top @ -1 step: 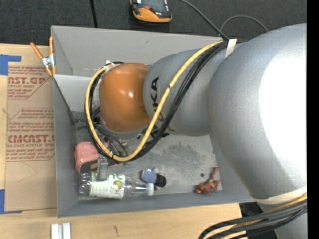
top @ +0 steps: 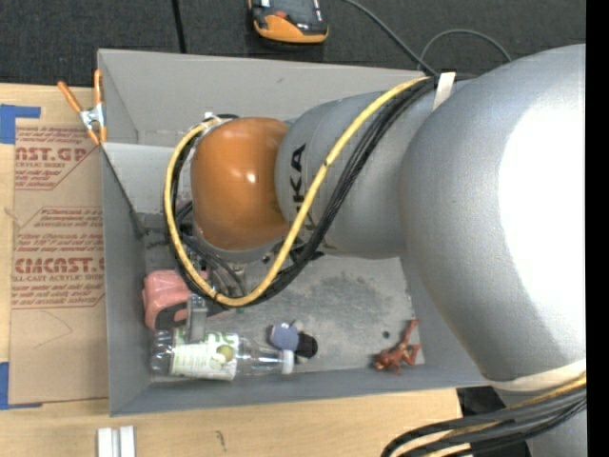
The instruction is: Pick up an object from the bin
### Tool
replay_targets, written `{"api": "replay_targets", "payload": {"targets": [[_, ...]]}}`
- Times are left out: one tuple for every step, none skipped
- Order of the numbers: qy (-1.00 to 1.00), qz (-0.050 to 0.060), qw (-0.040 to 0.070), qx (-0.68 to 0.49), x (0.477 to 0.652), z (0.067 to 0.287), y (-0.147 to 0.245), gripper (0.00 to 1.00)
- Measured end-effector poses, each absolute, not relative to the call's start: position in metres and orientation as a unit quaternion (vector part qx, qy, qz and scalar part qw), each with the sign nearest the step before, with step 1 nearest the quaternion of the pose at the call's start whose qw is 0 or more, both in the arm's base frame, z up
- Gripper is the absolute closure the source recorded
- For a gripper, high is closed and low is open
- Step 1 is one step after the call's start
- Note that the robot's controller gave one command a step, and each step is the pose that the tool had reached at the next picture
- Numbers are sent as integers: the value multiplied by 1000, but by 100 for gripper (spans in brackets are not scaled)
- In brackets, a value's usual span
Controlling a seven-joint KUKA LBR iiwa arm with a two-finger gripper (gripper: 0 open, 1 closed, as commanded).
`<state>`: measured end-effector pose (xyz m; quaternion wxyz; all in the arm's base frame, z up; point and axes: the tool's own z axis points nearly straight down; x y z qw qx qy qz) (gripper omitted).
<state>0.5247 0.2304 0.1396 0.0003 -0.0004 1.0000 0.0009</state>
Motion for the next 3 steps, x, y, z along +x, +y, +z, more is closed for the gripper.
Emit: {"api": "replay_targets", "payload": {"targets": [[999, 4, 9, 52, 524, 107, 236, 0], [1000, 5, 11, 24, 545, 83, 228, 0], [1000, -1, 4, -11, 556, 78, 238, 0]]}}
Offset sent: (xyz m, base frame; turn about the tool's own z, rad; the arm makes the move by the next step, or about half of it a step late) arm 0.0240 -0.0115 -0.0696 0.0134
